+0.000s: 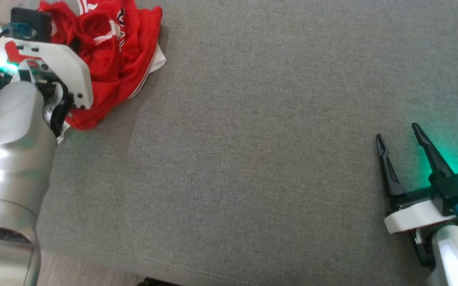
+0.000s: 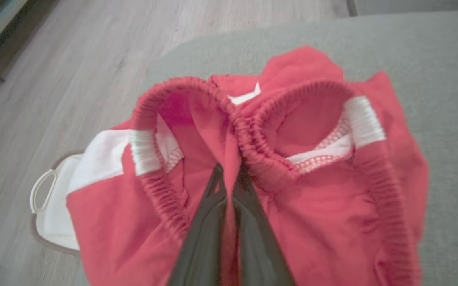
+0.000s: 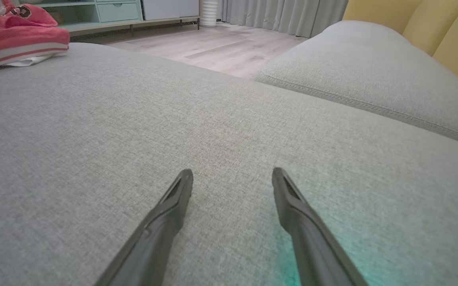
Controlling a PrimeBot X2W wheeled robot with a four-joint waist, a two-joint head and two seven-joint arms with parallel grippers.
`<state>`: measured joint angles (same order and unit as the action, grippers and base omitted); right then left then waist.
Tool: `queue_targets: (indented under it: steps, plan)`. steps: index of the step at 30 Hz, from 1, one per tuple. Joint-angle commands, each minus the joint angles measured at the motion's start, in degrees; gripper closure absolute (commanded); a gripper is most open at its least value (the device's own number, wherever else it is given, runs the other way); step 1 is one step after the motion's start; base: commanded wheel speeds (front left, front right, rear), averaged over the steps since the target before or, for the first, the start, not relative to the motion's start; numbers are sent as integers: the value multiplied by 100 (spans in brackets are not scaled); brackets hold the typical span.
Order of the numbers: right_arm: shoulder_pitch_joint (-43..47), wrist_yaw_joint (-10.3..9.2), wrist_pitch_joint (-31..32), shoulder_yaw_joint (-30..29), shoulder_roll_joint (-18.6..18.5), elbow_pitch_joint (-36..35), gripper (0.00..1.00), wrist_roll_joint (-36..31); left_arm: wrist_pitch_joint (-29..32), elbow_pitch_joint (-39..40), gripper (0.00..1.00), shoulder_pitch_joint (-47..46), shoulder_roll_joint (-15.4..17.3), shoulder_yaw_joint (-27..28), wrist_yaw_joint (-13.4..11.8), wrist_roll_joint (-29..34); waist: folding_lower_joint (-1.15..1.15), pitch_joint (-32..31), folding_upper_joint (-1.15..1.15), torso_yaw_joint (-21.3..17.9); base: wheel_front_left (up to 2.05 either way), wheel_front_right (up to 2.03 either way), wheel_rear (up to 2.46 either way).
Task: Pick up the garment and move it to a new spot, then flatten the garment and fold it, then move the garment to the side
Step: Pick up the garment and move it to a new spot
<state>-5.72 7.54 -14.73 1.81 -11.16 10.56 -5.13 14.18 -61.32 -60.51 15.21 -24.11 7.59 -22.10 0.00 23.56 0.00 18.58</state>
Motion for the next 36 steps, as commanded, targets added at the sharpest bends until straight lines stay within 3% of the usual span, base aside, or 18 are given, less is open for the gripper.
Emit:
queue_targets:
  steps: [1, 12, 21, 29, 36]
  plan:
    - [-34, -5, -27, 154, 37, 0, 0, -42, -99, 105, 100, -327, 325, 113, -10, 25, 0, -86, 0, -17, 0, 0, 0]
    - [188, -5, -27, 472, 507, 392, 0, 188, -763, 355, 100, -724, 561, -281, -10, -161, 0, -1321, 0, -216, 0, 0, 0]
    - [501, -5, -27, 585, 759, 565, 0, 384, -380, 1571, 100, -837, 634, -414, -10, -1355, 0, -2175, 0, -776, 0, 0, 0]
    - [457, -5, -27, 657, 817, 496, 0, 425, -132, 2928, 100, -704, 471, -498, -10, -2088, 0, -2154, 0, -1594, 0, 0, 0]
    - [291, -5, -27, 732, 825, 421, 0, 549, 60, 3671, 100, -387, 219, -619, -40, -2330, 0, -1844, 0, -2331, 0, 0, 0]
